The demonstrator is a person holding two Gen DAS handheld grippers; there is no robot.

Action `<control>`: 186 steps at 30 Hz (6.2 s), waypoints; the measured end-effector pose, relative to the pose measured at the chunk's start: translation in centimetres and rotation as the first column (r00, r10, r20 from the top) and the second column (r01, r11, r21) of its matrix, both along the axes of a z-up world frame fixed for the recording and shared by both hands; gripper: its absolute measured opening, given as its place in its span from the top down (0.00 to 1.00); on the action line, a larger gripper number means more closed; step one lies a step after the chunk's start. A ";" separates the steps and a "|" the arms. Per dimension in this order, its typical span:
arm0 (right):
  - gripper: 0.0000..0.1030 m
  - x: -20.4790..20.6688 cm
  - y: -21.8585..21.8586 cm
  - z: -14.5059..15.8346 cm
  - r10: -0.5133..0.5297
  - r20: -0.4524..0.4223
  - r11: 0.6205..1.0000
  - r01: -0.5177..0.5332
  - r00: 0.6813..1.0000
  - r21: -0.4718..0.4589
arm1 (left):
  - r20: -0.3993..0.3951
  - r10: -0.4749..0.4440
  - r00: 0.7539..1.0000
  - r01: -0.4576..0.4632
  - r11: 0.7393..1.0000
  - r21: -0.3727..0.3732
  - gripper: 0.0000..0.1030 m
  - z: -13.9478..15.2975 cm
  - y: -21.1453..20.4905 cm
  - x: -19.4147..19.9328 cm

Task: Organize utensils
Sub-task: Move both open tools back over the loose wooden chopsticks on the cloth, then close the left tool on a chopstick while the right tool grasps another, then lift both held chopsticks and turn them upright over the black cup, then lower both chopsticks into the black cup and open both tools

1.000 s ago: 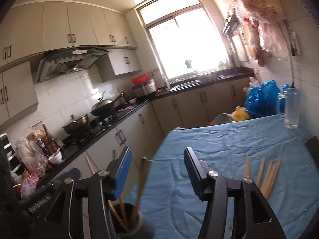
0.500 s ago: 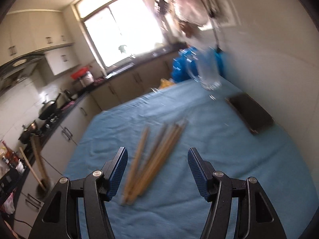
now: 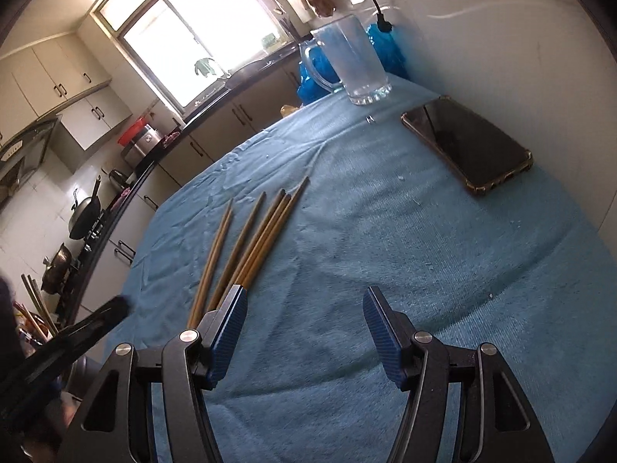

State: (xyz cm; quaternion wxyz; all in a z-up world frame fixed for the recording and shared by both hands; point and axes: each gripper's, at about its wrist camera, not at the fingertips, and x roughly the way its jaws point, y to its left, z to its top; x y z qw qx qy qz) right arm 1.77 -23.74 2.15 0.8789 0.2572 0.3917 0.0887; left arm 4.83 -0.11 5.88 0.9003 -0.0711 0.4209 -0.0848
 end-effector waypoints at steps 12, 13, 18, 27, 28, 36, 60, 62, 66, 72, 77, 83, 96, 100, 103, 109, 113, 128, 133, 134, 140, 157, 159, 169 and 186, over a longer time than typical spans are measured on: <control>0.35 1.7 0.7 -1.1 0.051 0.000 0.999 -0.051 0.999 0.007 | -0.111 -0.018 0.994 0.018 1.000 0.003 1.00 -4.5 0.1 4.2; 0.35 1.8 0.8 -1.2 0.052 -0.005 0.999 -0.052 0.999 0.008 | -0.110 -0.015 0.994 0.015 1.000 0.000 1.00 -4.5 0.3 4.3; 0.35 2.2 1.5 -1.4 0.071 -0.026 0.997 -0.071 0.997 -0.006 | -0.119 0.014 0.993 -0.014 1.000 -0.005 1.00 -5.2 1.2 4.2; 0.50 6.3 5.8 0.3 0.196 -0.034 0.980 -0.197 0.980 -0.024 | -0.178 0.067 0.982 -0.077 0.996 -0.046 1.00 -5.0 3.2 1.8; 0.51 7.1 6.7 0.6 0.220 -0.032 0.975 -0.221 0.975 -0.030 | -0.177 0.067 0.982 -0.077 0.996 -0.050 1.00 -5.0 3.3 1.7; 0.54 13.4 15.2 -1.0 0.365 -0.159 0.908 -0.388 0.917 -0.155 | -0.177 0.058 0.983 -0.077 0.992 -0.102 1.00 -5.2 4.0 1.5; 0.91 7.1 17.0 -1.6 0.412 -0.259 0.868 -0.463 0.874 -0.182 | -0.160 0.035 0.986 -0.045 0.997 -0.055 0.99 -2.6 5.0 -6.3; 0.91 6.7 16.5 -1.8 0.407 -0.250 0.877 -0.452 0.879 -0.161 | -0.080 0.044 0.996 -0.041 0.998 0.036 0.82 -1.9 4.3 -5.6; 0.91 6.8 15.5 -2.2 0.395 -0.240 0.901 -0.425 0.887 -0.086 | -0.026 0.057 0.998 -0.053 0.987 0.155 0.65 -2.8 3.7 -2.9; 0.92 6.7 14.2 -2.6 0.396 -0.227 0.914 -0.407 0.890 0.000 | -0.078 0.029 0.997 -0.014 0.982 0.186 0.66 -4.9 3.6 -0.1; 0.92 6.8 14.3 -2.6 0.403 -0.218 0.911 -0.412 0.889 0.003 | -0.106 0.061 0.992 -0.040 0.980 0.196 0.93 -4.8 3.6 0.6; 0.92 6.7 13.6 -2.7 0.407 -0.221 0.910 -0.414 0.886 0.018 | -0.211 0.094 0.973 -0.083 0.995 0.057 0.94 -4.4 4.8 -2.5; 0.92 0.6 14.4 -2.2 0.495 -0.261 0.857 -0.516 0.828 -0.012 | -0.311 0.038 0.950 -0.037 0.999 0.009 0.93 -3.6 5.2 -14.8; 0.92 -1.6 13.2 -2.4 0.509 -0.282 0.847 -0.531 0.813 -0.002 | -0.312 0.008 0.950 -0.006 1.000 0.008 0.93 -2.7 5.2 -16.1; 0.92 -3.0 11.9 -2.3 0.508 -0.285 0.848 -0.531 0.813 -0.003 | -0.303 -0.013 0.953 0.018 1.000 0.013 0.85 -1.9 5.0 -16.6; 0.91 -4.4 10.6 -2.1 0.479 -0.318 0.845 -0.528 0.818 -0.085 | -0.233 -0.019 0.972 0.032 0.998 0.051 0.68 -0.5 4.6 -14.6; 0.85 -4.3 11.0 -1.8 0.479 -0.342 0.827 -0.546 0.808 -0.132 | -0.226 0.017 0.974 0.011 0.993 0.121 0.68 -1.2 4.0 -11.5; 0.81 -2.6 14.8 -1.5 0.520 -0.486 0.655 -0.693 0.703 -0.302 | -0.322 0.064 0.945 -0.021 0.991 0.134 0.79 -3.7 4.7 -5.1; 0.81 -1.3 16.1 -1.5 0.526 -0.525 0.604 -0.729 0.669 -0.323 | -0.328 0.048 0.943 0.003 0.988 0.154 0.78 -3.6 4.2 -4.5; 0.81 -1.1 16.4 -1.5 0.526 -0.529 0.600 -0.731 0.666 -0.325 | -0.329 0.042 0.943 0.010 0.988 0.155 0.78 -3.6 4.2 -4.4; 0.84 -1.2 17.0 -1.6 0.530 -0.507 0.592 -0.724 0.680 -0.353 | -0.328 0.025 0.944 0.019 0.992 0.129 0.78 -3.8 4.3 -3.9; 0.93 -7.3 15.2 3.1 0.548 -0.145 0.784 -0.566 0.824 -0.255 | -0.098 -0.007 0.995 0.001 0.998 -0.070 0.94 1.6 6.2 -11.7; 0.93 -7.6 14.9 4.1 0.538 -0.103 0.801 -0.546 0.837 -0.247 | -0.033 -0.015 0.999 0.011 0.995 -0.098 0.94 3.1 6.2 -13.0; 0.93 -8.8 15.1 9.3 0.495 0.091 0.854 -0.466 0.864 -0.231 | 0.198 0.029 0.980 0.004 0.986 -0.168 0.94 9.0 9.0 -17.4; 0.93 -5.7 26.5 20.3 0.442 0.506 0.889 -0.436 0.741 -0.138 | 0.411 0.400 0.819 -0.312 0.912 -0.265 0.94 15.5 23.1 -15.4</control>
